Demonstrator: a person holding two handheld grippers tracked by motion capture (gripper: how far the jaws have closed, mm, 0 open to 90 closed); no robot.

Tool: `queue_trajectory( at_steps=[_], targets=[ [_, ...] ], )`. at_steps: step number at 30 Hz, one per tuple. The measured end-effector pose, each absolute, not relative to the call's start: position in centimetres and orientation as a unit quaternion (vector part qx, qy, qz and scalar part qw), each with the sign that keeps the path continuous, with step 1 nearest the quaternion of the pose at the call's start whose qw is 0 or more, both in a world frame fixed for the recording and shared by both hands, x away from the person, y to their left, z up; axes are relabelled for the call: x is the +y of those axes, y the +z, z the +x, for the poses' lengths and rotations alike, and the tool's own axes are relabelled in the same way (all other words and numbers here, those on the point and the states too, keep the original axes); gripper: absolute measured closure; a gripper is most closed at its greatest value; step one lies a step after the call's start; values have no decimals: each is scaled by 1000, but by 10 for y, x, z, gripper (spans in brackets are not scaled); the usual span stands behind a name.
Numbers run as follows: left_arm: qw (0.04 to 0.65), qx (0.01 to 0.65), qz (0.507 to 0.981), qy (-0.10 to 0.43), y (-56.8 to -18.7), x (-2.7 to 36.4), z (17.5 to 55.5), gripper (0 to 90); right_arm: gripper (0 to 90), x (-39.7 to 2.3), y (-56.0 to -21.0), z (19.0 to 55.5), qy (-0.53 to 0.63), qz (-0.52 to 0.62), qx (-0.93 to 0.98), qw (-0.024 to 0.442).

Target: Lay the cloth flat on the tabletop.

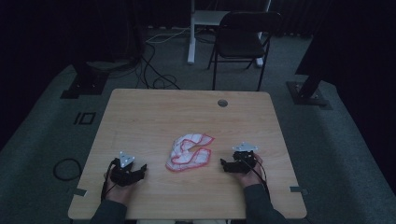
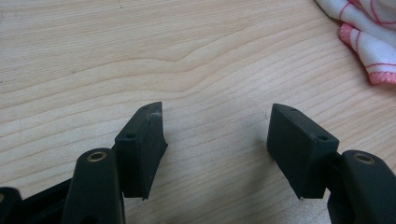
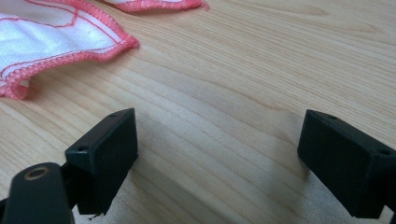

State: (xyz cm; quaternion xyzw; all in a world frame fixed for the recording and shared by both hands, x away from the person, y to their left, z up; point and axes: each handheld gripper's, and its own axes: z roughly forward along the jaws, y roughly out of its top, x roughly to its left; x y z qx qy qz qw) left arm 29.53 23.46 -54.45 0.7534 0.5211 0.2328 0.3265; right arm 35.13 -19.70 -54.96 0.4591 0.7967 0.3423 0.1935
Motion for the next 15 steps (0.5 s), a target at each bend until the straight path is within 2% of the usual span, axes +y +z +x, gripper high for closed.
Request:
queue_trajectory(
  at_steps=[4, 9, 11, 12, 15],
  targets=[
    [326, 521, 754, 233, -544, 234, 294, 384, 138, -197, -550, 351, 343, 459, 797, 193],
    [335, 511, 758, 230, -544, 233, 292, 500, 217, -195, -549, 347, 347, 457, 795, 196],
    [335, 511, 758, 230, -544, 233, 292, 519, 217, -194, -548, 347, 345, 457, 796, 195],
    [333, 512, 759, 226, -543, 233, 292, 538, 291, -192, -546, 347, 341, 457, 798, 193],
    [338, 519, 757, 208, -541, 232, 293, 591, 354, -191, -544, 346, 340, 456, 800, 191]
  ],
)
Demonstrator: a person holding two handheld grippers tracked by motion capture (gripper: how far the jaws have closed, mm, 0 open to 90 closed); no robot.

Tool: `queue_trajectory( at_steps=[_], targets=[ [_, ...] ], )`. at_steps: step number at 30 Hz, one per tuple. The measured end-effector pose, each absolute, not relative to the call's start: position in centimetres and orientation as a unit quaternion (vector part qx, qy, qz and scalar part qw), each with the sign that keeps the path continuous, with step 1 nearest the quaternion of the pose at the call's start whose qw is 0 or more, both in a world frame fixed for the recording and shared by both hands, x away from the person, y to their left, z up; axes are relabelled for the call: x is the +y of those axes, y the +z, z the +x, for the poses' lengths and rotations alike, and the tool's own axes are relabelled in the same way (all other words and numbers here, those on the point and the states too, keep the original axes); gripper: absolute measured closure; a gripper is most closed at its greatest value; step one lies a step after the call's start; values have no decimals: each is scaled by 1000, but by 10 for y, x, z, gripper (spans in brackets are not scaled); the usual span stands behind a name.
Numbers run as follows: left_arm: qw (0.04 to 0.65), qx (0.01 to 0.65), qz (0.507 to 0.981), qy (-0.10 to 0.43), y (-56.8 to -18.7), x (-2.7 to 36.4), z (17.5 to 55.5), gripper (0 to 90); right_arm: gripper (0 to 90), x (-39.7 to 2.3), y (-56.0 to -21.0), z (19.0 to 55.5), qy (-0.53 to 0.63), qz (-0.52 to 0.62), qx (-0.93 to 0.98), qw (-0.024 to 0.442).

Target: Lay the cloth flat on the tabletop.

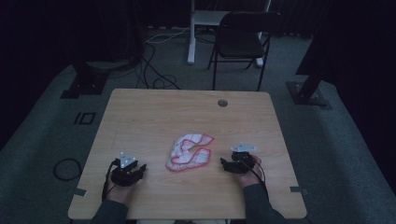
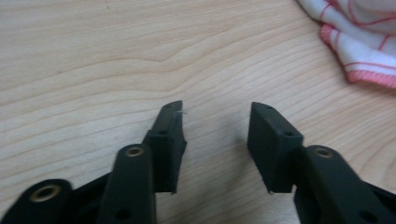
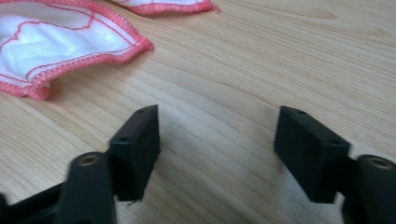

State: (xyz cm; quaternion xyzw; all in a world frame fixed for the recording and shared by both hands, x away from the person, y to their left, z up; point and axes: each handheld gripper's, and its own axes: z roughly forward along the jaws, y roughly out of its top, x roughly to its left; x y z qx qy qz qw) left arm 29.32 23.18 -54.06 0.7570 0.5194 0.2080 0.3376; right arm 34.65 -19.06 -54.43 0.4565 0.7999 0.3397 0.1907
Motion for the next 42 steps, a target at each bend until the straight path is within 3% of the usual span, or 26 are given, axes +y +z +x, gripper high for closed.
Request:
queue_trajectory(
  at_steps=[14, 30, 42],
  targets=[
    [363, 460, 780, 221, -511, 199, 295, 636, 475, -190, -543, 342, 342, 457, 798, 191],
    [377, 381, 812, 230, -486, 149, 299, 688, 477, -190, -543, 341, 343, 456, 798, 192],
    [363, 345, 835, 230, -490, 120, 306, 651, 477, -190, -544, 341, 345, 455, 798, 193]
  ],
)
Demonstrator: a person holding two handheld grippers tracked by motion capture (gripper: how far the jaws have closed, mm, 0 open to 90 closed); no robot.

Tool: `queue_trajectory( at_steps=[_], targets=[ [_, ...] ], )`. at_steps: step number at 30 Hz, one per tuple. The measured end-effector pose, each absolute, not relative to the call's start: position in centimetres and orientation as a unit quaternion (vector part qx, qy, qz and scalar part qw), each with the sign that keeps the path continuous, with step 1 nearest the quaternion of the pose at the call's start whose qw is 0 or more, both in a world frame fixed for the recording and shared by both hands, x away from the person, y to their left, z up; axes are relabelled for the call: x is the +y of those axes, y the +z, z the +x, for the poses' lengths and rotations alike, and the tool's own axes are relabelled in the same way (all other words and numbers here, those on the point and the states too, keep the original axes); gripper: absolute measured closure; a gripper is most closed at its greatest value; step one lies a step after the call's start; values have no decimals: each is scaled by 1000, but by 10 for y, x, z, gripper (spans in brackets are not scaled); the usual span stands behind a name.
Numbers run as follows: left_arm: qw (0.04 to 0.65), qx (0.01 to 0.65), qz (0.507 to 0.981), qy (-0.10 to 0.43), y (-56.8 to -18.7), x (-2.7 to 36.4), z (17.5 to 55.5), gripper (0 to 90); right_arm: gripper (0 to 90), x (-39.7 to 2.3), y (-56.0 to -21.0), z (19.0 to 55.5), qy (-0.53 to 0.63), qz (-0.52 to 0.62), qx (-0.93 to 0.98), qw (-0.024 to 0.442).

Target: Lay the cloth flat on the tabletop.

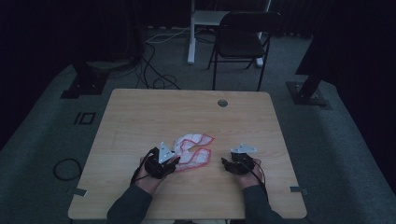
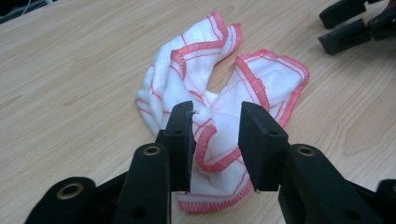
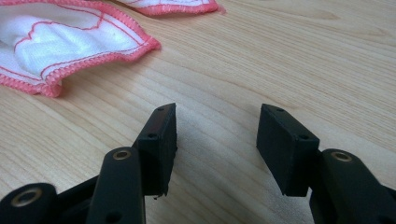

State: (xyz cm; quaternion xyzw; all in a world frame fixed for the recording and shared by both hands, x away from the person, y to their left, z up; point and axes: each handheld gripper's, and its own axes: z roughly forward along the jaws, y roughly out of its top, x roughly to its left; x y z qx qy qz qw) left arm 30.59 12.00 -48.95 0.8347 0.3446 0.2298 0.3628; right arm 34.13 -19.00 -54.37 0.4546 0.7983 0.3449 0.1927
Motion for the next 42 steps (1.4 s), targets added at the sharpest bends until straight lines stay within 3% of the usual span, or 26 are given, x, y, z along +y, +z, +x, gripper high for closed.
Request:
queue_trajectory(
  at_steps=[5, 11, 13, 24, 42],
  targets=[
    [333, 341, 845, 241, -499, 114, 313, 655, 476, -190, -544, 341, 346, 454, 798, 193],
    [327, 361, 837, 249, -500, 119, 318, 845, 475, -190, -544, 341, 346, 453, 798, 193],
    [333, 368, 832, 249, -499, 123, 319, 866, 476, -190, -544, 341, 346, 453, 798, 193],
    [366, 431, 789, 240, -496, 149, 325, 861, 529, -187, -542, 340, 343, 450, 802, 190],
    [341, 464, 785, 228, -514, 168, 335, 842, 537, -159, -524, 347, 371, 420, 806, 191]
  ],
)
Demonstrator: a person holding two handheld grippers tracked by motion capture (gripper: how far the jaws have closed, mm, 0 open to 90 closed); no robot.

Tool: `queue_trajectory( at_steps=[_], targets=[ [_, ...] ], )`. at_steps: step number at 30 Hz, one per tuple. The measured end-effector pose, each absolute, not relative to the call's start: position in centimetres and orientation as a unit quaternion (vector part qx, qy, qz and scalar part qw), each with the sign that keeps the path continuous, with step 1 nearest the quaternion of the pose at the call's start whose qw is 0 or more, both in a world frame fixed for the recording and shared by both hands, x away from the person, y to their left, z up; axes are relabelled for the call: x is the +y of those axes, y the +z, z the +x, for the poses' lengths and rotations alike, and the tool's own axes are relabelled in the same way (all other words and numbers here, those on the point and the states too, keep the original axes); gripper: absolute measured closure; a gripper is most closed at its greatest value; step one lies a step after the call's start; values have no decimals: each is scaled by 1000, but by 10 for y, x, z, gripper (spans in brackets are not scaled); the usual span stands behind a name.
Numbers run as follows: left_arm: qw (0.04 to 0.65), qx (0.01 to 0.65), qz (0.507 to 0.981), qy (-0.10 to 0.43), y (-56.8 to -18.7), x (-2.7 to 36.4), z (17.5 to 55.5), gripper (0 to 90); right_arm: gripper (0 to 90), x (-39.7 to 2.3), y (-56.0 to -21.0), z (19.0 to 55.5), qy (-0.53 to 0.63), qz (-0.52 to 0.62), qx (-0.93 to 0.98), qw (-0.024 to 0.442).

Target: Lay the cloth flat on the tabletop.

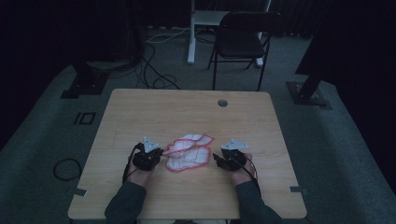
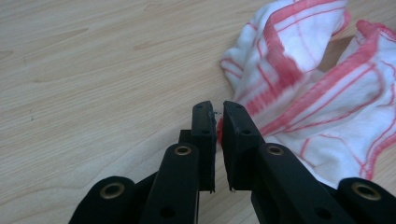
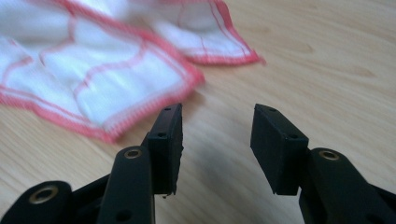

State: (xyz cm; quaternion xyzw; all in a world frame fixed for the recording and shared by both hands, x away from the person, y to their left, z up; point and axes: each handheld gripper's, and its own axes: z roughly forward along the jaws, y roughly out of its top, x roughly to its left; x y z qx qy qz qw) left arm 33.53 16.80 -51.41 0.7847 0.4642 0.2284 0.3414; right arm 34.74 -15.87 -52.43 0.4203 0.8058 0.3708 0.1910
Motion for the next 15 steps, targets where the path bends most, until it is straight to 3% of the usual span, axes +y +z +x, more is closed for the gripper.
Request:
queue_trajectory(
  at_steps=[15],
  targets=[
    [352, 467, 776, 238, -507, 172, 334, 833, 543, -135, -529, 368, 373, 422, 809, 168]
  ],
)
